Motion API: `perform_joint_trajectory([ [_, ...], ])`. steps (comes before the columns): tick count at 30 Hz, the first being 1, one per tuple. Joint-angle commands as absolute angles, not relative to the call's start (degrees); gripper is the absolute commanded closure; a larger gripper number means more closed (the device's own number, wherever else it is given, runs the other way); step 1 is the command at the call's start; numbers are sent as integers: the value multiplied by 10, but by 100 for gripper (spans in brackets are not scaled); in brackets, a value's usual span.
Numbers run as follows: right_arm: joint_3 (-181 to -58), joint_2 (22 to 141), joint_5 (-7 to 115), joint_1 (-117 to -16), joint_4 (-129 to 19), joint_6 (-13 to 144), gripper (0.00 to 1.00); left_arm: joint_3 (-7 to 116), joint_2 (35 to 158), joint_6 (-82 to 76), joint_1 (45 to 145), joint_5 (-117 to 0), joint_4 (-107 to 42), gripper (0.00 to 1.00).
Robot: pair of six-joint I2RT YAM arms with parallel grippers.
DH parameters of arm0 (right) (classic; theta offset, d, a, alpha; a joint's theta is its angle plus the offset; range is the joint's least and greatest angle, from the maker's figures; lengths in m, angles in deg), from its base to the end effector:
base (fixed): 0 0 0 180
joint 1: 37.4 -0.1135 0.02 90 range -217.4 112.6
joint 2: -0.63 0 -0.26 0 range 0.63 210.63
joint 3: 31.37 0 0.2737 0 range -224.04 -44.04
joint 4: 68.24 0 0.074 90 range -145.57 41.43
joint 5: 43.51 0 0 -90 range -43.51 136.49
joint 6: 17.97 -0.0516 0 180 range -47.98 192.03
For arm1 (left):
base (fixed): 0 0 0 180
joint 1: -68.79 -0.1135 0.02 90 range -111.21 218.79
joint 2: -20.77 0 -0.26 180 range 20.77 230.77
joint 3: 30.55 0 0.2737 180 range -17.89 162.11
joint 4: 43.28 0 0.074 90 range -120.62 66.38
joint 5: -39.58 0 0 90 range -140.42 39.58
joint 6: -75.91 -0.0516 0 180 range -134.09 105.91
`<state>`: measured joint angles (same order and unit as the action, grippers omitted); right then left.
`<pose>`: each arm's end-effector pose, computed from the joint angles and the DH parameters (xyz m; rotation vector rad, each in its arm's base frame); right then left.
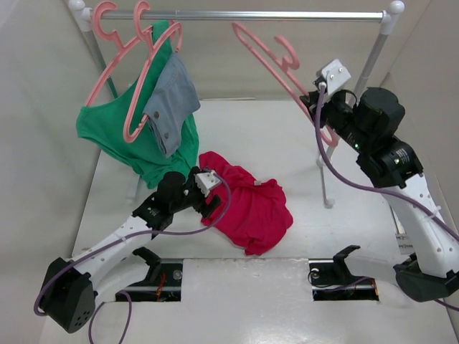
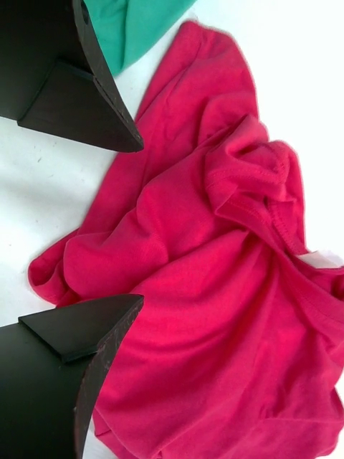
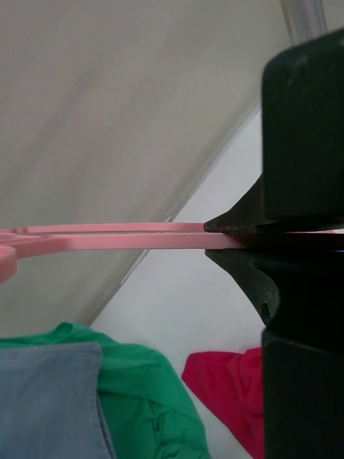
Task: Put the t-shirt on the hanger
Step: Grab a hanger with the right arm, then place tshirt on hanger
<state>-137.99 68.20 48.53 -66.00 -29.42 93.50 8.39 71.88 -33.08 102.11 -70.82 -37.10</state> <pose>0.2264 0.1256 0.5268 -0.6889 1.4087 0.1257 0.1910 -0.1471 0.2196 1.0512 1.5849 -0.5065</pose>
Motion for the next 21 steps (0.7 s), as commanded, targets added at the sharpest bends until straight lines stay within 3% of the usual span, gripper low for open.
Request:
perform_joint_trajectory([
  [1, -1302, 632, 522, -681, -298, 940, 100, 121, 740, -311, 1024, -725, -396, 24],
  [8, -1079, 518, 490, -686, -317, 862, 100, 205, 845, -268, 1030, -760, -365, 27],
  [14, -993, 477, 484, -681, -317, 837, 100, 284, 946, -325, 1117, -574, -346, 29],
  [21, -987, 477, 480, -663, -317, 837, 100, 329, 1033, -342, 1117, -422, -362, 30],
])
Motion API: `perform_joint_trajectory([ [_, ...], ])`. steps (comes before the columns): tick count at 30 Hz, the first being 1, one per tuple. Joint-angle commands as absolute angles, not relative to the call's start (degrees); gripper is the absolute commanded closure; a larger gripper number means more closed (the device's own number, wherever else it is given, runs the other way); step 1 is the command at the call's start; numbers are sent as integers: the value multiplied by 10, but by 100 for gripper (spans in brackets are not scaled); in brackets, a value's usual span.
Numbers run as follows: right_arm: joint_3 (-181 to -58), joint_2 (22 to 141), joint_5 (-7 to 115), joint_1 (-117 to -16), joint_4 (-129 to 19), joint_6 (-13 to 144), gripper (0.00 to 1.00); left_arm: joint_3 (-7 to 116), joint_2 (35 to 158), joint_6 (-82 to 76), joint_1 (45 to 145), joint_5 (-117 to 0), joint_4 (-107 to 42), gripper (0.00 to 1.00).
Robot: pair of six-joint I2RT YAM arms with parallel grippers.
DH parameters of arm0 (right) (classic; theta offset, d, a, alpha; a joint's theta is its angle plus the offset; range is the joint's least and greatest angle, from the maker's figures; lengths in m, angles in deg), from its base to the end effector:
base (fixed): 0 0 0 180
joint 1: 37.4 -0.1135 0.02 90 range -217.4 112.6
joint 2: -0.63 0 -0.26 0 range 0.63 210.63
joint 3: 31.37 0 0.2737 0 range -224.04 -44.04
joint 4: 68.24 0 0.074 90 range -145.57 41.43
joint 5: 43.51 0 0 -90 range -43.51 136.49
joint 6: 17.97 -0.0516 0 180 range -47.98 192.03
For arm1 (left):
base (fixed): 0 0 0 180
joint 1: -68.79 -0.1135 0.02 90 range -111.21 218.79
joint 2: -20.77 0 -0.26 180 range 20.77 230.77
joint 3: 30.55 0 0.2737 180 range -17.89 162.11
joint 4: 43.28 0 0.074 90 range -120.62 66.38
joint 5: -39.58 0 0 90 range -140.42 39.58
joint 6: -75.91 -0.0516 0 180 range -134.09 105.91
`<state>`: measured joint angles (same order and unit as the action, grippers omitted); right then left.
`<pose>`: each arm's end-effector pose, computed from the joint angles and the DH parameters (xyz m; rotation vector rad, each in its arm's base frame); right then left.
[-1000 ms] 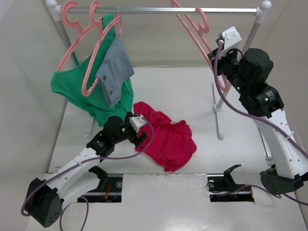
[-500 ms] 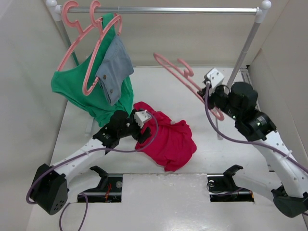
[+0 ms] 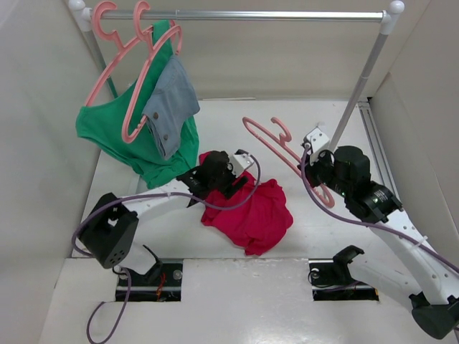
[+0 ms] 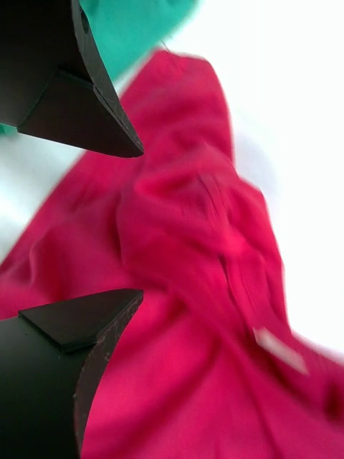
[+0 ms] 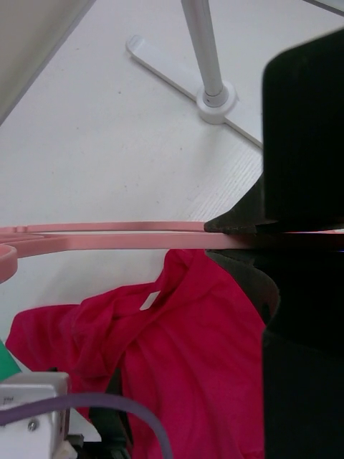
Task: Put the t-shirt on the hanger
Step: Place tshirt on hanger
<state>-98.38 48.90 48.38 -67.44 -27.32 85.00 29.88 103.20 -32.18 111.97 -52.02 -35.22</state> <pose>0.1917 0.1128 0.3481 -0.7404 1.8198 0.2280 0.2529 -0.2393 0.2058 1.0891 1.8057 -0.2929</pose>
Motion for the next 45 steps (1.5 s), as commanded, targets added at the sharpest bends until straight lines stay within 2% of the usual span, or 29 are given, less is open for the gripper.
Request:
perform_joint_trajectory([
  [1, -987, 477, 485, -656, -317, 837, 100, 329, 1047, -348, 1117, -414, -362, 30],
  [9, -987, 483, 519, -631, -317, 842, 100, 350, 1105, -367, 1117, -442, -362, 29],
  [10, -987, 483, 519, -631, -317, 842, 100, 350, 1105, -367, 1117, -442, -368, 32],
  [13, -987, 489, 532, -618, -317, 842, 100, 355, 1112, -362, 1117, -435, -368, 49],
  [14, -987, 489, 538, -617, -317, 842, 100, 361, 1112, -362, 1117, -440, -368, 60],
  [17, -987, 494, 543, -612, -310, 842, 100, 368, 1118, -349, 1111, -459, -362, 79],
  [18, -987, 499, 550, -612, -310, 842, 100, 376, 1118, -349, 1111, -459, -355, 95],
  [19, -987, 499, 550, -612, -291, 842, 100, 377, 1124, -342, 1111, -465, -355, 100],
  [30, -979, 441, 562, -612, -200, 817, 100, 401, 1142, -354, 1091, -557, -329, 98],
  [32, -973, 435, 562, -612, -205, 811, 100, 414, 1154, -354, 1091, -563, -324, 70],
  [33, -973, 435, 557, -612, -205, 811, 100, 420, 1170, -354, 1091, -563, -312, 60],
  [35, -973, 429, 557, -612, -205, 806, 100, 435, 1183, -359, 1091, -563, -295, 55],
  [39, -973, 418, 552, -612, -189, 800, 100, 435, 1189, -376, 1091, -555, -303, 55],
  [41, -973, 412, 547, -612, -184, 800, 100, 435, 1194, -376, 1091, -544, -309, 68],
  [43, -973, 407, 547, -612, -184, 800, 100, 441, 1194, -376, 1091, -533, -309, 85],
  [44, -973, 407, 547, -612, -184, 800, 100, 441, 1194, -370, 1091, -533, -309, 98],
  [45, -973, 407, 547, -612, -178, 800, 100, 441, 1194, -370, 1091, -528, -309, 100],
])
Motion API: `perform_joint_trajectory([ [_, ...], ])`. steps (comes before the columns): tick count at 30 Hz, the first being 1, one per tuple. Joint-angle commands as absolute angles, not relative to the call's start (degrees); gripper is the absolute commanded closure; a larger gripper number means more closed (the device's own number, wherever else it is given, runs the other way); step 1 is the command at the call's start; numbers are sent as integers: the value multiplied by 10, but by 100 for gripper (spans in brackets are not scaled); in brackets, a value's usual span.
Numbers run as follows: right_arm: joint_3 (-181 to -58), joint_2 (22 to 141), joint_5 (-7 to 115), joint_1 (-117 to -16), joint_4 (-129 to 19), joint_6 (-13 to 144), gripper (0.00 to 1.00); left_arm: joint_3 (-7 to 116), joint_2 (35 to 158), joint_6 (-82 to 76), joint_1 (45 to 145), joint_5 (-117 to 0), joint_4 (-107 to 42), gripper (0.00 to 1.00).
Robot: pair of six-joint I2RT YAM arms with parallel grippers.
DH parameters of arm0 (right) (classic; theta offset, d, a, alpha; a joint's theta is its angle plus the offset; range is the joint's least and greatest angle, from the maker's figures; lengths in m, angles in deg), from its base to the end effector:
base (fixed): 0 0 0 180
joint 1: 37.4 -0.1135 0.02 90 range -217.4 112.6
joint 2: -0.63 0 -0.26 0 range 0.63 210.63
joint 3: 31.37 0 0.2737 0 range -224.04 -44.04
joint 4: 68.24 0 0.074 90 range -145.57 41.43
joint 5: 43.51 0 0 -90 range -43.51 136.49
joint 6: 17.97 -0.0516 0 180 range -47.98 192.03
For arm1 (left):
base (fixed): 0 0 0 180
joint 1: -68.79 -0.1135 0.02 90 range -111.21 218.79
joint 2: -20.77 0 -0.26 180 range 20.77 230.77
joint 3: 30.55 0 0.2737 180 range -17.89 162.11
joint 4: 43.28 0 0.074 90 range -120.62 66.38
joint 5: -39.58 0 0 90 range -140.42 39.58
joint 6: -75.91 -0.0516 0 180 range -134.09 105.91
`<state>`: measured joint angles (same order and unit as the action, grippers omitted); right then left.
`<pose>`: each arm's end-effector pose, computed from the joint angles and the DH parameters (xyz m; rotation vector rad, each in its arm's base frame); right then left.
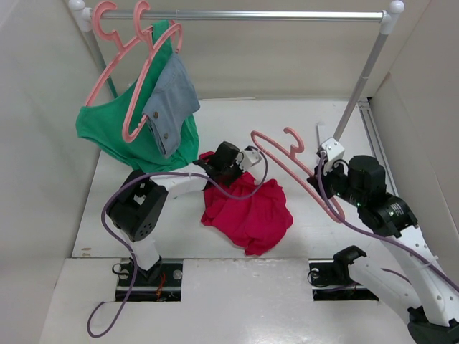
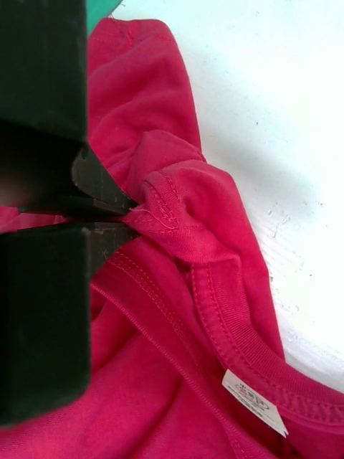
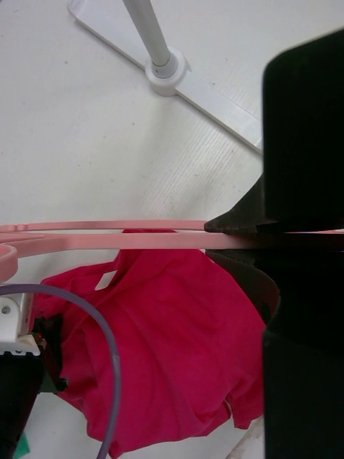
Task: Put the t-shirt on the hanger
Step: Place tshirt on hanger
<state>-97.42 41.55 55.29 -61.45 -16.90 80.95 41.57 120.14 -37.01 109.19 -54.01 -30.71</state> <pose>0.1643 0.0820 0.3448 -0.6709 1.9238 0.3220 0.3041 -0.2630 0.1643 1.2222 1.9185 -0.2323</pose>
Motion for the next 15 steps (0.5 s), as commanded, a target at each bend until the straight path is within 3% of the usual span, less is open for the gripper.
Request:
perform_joint_trajectory([
  [1, -973, 407, 547, -612, -178, 800, 100, 447, 1194, -365, 1091, -528, -304, 100],
  [15, -946, 353, 591, -645, -79, 756, 100, 518, 1183, -354, 1066, -538, -246, 100],
])
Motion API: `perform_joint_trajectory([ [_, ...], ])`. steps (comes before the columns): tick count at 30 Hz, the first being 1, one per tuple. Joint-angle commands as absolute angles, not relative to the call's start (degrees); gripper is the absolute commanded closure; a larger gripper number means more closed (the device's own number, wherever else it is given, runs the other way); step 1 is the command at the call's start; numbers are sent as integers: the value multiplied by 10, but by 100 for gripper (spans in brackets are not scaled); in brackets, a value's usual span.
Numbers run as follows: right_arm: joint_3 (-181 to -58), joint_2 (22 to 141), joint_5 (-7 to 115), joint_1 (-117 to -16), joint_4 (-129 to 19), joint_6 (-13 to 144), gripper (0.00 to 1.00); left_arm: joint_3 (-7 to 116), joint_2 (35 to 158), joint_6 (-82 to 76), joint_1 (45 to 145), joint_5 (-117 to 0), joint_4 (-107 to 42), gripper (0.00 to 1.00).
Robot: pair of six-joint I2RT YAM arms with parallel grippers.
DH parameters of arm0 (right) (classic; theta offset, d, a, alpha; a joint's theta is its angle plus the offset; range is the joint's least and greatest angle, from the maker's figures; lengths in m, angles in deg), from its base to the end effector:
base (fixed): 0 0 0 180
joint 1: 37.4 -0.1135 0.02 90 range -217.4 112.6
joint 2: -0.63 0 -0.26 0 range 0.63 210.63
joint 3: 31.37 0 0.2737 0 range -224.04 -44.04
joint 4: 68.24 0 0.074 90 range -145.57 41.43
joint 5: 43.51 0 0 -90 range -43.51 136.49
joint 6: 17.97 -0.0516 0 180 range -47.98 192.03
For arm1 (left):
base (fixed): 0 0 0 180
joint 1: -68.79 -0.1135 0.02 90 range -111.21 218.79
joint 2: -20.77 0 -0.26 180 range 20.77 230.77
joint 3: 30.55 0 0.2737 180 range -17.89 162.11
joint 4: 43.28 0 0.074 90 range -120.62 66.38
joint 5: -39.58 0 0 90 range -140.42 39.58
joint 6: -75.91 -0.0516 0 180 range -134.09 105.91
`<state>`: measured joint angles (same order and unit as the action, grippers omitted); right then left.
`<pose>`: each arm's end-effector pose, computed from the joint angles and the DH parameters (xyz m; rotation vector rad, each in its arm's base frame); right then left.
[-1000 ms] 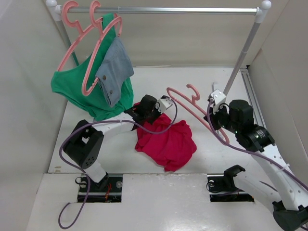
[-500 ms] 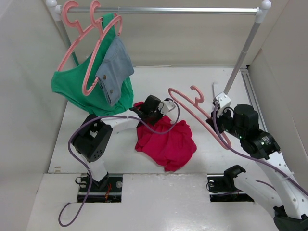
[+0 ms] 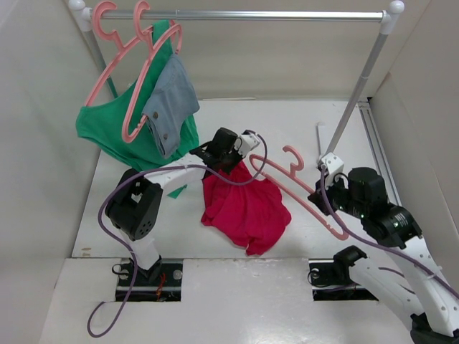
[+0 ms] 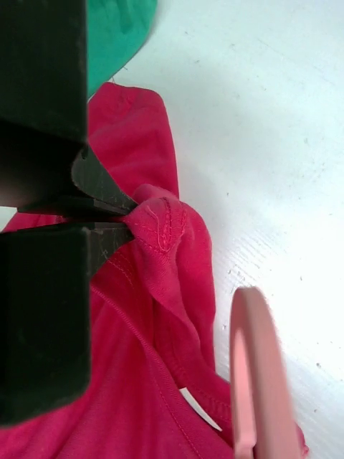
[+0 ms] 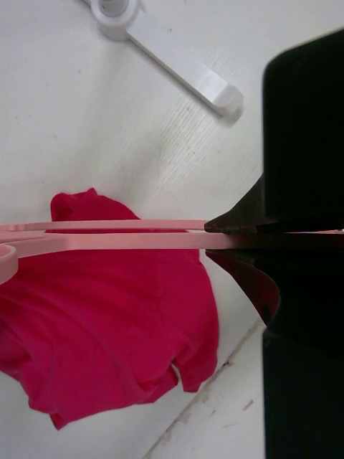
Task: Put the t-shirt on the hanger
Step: Place tshirt on hanger
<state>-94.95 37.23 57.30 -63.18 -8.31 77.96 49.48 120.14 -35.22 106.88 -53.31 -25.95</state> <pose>0.1397 0.0782 0.3249 -0.6966 2.0464 0.4034 0.3300 -0.2619 0.2044 1.1206 1.9149 -0.2196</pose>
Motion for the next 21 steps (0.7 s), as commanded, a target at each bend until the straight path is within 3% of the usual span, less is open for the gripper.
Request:
perform_joint_trajectory([
  [1, -933, 347, 591, -645, -95, 748, 100, 518, 1183, -355, 1066, -544, -246, 100],
  [7, -888, 347, 586, -680, -190, 712, 100, 513, 1183, -349, 1066, -556, -241, 99],
  [14, -855, 378, 581, -727, -253, 706, 100, 513, 1183, -344, 1066, -556, -236, 88],
  [19, -849, 361, 548, -760, -233, 682, 100, 518, 1189, -344, 1066, -543, -231, 89],
  [21, -849, 355, 534, -770, -221, 675, 100, 518, 1189, -344, 1066, -533, -231, 100],
])
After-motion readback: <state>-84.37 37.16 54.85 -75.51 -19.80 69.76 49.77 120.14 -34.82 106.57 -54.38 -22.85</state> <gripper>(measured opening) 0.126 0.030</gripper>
